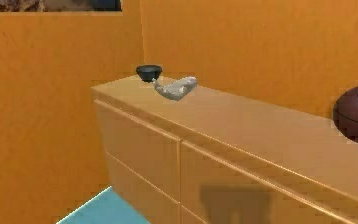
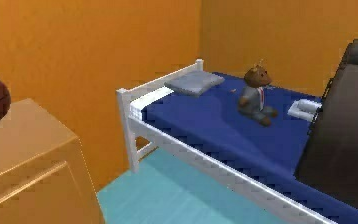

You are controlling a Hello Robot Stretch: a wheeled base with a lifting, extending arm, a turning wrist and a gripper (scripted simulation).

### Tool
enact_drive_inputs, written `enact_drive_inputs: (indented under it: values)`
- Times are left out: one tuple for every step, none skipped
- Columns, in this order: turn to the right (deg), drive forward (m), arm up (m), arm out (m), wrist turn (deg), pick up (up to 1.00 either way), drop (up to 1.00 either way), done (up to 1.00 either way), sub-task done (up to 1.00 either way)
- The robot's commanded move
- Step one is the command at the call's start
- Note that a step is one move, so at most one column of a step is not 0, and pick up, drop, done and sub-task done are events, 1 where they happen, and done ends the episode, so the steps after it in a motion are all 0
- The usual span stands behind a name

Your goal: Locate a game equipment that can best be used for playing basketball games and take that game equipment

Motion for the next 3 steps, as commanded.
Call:
enact_drive_inputs:
  values:
    - [-42.0,0.0,0.0,0.0,0.0,0.0,0.0,0.0,0.0]
    - [45.0,0.0,0.0,0.0,0.0,0.0,0.0,0.0,0.0]
    - [21.0,0.0,0.0,0.0,0.0,0.0,0.0,0.0,0.0]
